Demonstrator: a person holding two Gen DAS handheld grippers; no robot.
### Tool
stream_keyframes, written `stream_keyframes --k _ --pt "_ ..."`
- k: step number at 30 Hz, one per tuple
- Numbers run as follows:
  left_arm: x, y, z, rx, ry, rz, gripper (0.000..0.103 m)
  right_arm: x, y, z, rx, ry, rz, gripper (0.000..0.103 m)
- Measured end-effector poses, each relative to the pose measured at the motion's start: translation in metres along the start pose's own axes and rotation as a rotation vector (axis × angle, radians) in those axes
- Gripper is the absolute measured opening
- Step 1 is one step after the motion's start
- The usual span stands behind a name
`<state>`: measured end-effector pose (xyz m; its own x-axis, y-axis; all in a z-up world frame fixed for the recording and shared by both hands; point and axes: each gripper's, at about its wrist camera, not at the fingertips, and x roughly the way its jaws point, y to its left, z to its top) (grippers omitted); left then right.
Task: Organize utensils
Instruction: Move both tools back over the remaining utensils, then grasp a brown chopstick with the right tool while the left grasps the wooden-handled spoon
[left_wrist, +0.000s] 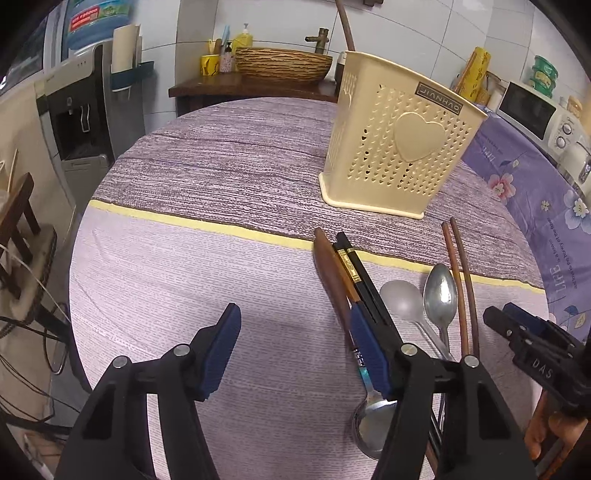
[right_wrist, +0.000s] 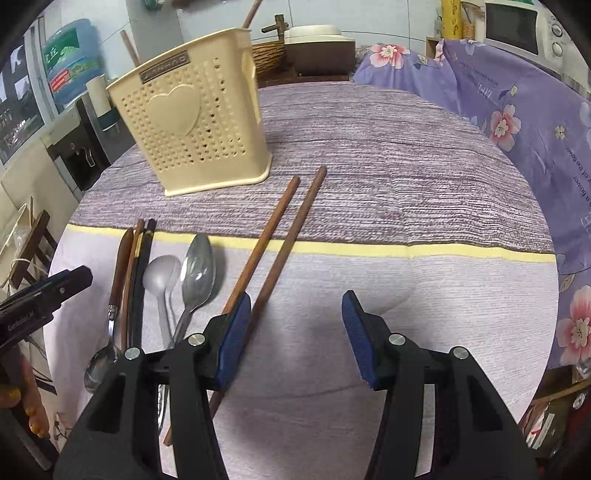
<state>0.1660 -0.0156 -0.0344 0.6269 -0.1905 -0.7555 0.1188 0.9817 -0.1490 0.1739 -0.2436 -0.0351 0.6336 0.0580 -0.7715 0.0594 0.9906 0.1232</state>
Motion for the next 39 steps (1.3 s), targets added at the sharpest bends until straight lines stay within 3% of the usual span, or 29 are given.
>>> stream_keyframes --k 12,16,22,29,39 --pt "0.008 -0.016 -0.005 0.044 0.024 0.008 0.058 0.013 0.019 0.0 -0.027 0.038 -0.058 0.051" --pt "0.011 -0.021 -0.006 0.061 0.035 0.013 0.057 0.013 0.021 -0.002 -0.061 0.04 -0.078 0.044" --pt "0.01 -0.019 -0.007 0.051 0.035 0.016 0.057 0.01 0.006 0.003 -0.03 0.073 0.022 0.029" --pt "0.014 -0.018 -0.005 0.043 0.043 0.017 0.057 0.016 0.004 0.012 0.017 0.077 0.008 0.028" --pt "0.023 -0.03 -0.003 0.077 0.06 0.045 0.046 0.016 0.009 0.01 0.009 0.054 -0.035 0.028"
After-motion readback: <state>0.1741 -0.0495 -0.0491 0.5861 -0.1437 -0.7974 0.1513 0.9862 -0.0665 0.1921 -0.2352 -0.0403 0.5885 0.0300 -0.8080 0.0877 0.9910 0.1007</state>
